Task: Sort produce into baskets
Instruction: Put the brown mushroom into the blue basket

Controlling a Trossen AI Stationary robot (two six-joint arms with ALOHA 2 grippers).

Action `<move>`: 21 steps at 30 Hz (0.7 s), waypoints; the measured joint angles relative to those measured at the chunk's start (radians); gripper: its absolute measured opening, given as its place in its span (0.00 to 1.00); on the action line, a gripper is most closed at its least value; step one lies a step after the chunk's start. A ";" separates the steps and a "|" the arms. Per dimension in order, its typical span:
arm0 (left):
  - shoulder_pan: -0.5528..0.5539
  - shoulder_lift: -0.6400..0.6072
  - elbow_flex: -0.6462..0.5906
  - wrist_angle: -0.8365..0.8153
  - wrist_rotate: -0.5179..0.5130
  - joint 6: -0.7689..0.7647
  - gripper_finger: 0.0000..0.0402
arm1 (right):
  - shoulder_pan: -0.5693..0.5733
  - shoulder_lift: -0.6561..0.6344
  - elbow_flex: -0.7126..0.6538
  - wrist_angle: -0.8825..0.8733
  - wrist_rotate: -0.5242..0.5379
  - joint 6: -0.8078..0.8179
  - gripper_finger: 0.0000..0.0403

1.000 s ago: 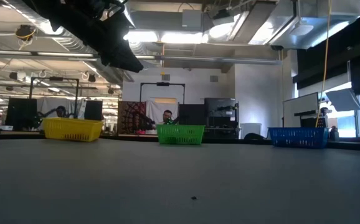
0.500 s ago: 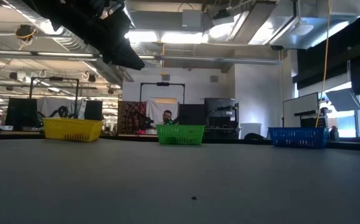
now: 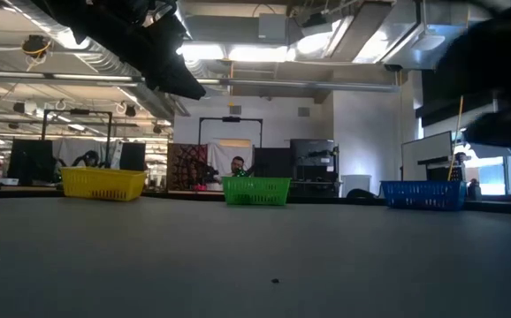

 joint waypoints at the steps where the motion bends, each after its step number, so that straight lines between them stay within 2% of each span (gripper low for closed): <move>1: 0.000 0.000 0.000 -0.001 0.000 -0.001 0.47 | -0.030 0.000 0.000 -0.004 0.017 -0.041 0.05; 9: 0.000 0.000 0.000 0.001 0.000 -0.024 0.53 | -0.227 0.000 0.000 0.001 0.082 -0.264 0.05; 16: 0.000 0.000 0.000 0.000 0.000 -0.025 0.53 | -0.337 0.000 0.000 0.007 0.135 -0.358 0.05; 21: 0.000 0.000 0.000 0.000 0.000 -0.023 0.53 | -0.394 0.000 0.000 0.025 0.136 -0.399 0.05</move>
